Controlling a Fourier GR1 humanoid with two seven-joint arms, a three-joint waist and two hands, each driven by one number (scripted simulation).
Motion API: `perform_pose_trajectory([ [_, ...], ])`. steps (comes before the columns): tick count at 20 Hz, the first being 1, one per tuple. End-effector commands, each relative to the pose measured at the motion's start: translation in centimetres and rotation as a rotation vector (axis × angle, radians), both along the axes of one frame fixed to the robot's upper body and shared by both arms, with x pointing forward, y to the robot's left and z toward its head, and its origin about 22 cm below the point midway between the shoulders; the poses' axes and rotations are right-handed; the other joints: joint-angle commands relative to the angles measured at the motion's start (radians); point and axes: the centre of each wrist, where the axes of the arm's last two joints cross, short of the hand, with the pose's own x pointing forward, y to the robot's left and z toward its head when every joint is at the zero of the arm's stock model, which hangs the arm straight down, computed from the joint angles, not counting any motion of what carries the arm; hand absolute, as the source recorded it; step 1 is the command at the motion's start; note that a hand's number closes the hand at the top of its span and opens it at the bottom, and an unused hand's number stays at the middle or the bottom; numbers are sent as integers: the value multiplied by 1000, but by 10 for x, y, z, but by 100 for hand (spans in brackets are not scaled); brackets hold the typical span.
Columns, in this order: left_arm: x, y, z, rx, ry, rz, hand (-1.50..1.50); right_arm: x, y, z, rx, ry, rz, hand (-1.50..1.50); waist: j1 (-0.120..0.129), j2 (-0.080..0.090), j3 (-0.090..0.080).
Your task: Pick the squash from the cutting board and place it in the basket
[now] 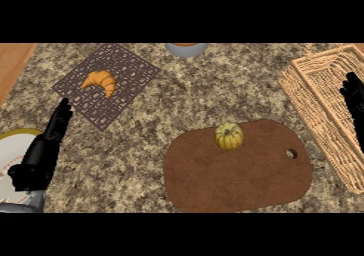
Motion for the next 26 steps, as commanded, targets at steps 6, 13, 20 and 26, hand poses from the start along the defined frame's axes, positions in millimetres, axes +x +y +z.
perform_pose_trajectory([
  [6, 37, 0, 25, 26, 220, 90, 0, 9, 67, -22, 263, -69, -26, 150, -5, -20, -46],
  [13, 39, -9, 2, -34, 283, 28, 0, 11, 224, -23, -70, -489, 65, -150, 18, -17, -51],
  [20, 40, -4, 4, -20, 314, 69, 0, 27, 164, -46, -542, -129, -119, -150, -29, -40, -67],
  [26, 39, -4, 1, -29, 320, 79, 0, 33, 163, -32, -804, 261, 5, -150, -34, -51, -69],
])
